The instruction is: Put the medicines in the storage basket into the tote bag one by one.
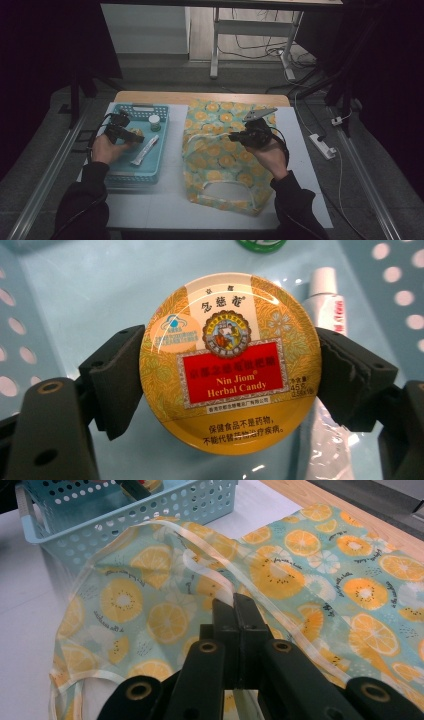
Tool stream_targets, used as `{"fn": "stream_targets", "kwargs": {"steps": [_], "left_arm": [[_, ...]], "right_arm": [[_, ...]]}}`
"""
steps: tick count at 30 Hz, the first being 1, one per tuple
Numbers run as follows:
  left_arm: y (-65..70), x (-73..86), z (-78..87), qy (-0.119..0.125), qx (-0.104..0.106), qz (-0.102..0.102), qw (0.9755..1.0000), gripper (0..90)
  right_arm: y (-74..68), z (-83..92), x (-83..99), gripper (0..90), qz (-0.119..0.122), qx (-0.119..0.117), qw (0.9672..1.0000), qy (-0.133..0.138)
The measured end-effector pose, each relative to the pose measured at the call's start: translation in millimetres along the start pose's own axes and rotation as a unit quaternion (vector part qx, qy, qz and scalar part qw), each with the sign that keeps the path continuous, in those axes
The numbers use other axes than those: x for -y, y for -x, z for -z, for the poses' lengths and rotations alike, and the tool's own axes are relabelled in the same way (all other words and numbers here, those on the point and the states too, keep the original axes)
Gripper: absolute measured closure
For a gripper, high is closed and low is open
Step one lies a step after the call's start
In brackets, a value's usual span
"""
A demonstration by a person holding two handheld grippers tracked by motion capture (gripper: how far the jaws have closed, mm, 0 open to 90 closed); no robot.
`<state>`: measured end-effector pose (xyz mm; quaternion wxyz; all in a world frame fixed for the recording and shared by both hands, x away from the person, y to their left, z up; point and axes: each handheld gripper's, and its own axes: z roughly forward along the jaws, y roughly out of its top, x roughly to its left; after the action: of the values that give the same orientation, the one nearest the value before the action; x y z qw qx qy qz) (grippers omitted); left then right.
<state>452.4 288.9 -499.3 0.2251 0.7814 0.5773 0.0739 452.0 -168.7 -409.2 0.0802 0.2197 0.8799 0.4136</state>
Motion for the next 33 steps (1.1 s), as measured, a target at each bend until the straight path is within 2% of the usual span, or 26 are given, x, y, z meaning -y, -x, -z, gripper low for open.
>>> {"fn": "stream_targets", "kwargs": {"steps": [15, 19, 23, 33], "left_arm": [[14.4, 5.0, 24.5, 0.029, 0.025, -0.031, 0.9988, 20.3], [17.5, 8.5, 30.0, 0.039, 0.034, -0.039, 0.9979, 20.3], [22.3, 11.0, 35.3, 0.044, 0.035, -0.05, 0.9972, 20.2], [39.2, 15.3, 50.7, 0.066, 0.047, -0.072, 0.9941, 20.3]], "right_arm": [[0.8, 3.2, 0.1, 89.5, -0.001, 0.001, 1.0, 0.004], [1.1, 3.3, 0.0, 89.5, 0.0, 0.0, 1.0, 0.005], [1.3, 3.4, 0.2, 89.5, 0.0, 0.001, 1.0, 0.006], [1.0, 3.6, 0.0, 89.5, 0.0, 0.002, 1.0, 0.008]]}}
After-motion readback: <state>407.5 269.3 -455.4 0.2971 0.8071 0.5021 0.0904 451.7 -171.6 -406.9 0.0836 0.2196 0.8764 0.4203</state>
